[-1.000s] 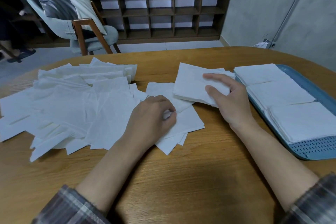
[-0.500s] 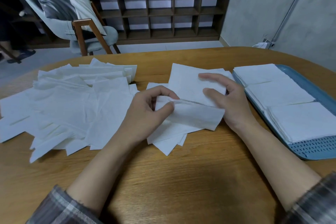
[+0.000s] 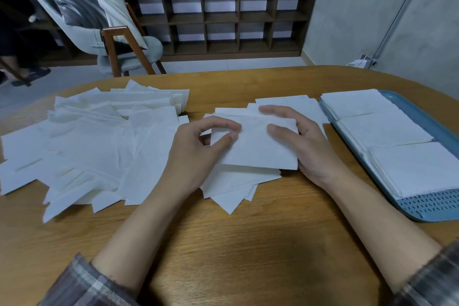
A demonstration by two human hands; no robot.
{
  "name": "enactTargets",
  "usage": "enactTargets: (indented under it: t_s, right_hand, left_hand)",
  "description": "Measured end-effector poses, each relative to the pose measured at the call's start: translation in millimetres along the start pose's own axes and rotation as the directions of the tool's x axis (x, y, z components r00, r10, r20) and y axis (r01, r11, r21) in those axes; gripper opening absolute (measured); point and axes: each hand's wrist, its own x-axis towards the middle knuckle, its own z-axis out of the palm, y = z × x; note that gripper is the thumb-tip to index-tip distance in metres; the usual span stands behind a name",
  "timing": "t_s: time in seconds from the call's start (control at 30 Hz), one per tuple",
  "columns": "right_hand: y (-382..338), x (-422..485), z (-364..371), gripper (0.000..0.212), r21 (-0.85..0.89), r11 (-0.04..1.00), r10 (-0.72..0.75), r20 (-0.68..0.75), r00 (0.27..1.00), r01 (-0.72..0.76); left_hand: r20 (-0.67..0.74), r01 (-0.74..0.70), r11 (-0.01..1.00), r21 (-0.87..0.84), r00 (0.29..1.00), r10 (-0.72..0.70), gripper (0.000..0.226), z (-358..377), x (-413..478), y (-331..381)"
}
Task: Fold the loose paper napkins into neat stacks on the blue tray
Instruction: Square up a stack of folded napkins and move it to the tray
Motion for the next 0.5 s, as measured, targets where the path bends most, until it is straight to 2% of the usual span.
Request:
enactTargets:
  t_s: [0.1, 0.23, 0.43, 0.5]
  right_hand:
    - [-3.9, -1.7, 2.2, 0.051, 0.069, 0.997, 0.016, 0.047, 0.999, -0.019]
    - [-6.0, -3.5, 4.7, 0.069, 0.031, 0.999, 0.014, 0.073, 0.997, -0.017]
    - [-6.6, -2.8, 4.9, 0.069, -0.148, 0.989, -0.017, 0.041, 0.999, 0.023]
    - [-8.2, -3.3, 5.8, 0.069, -0.174, 0.984, -0.027, 0.013, 1.000, 0.028]
  left_hand:
    - [-0.057, 0.049, 0.998, -0.032, 0.997, -0.051, 0.013, -0.1, -0.3, -2.2]
    - [-0.075, 0.081, 0.996, -0.048, 0.994, -0.085, 0.012, 1.4, 0.1, -1.4]
    - [-0.064, 0.084, 0.996, -0.010, 0.994, -0.084, 0.013, 2.4, -1.2, -1.9]
    - [-0.090, 0.054, 0.997, 0.051, 0.995, -0.049, 0.014, 2.5, -0.6, -4.7]
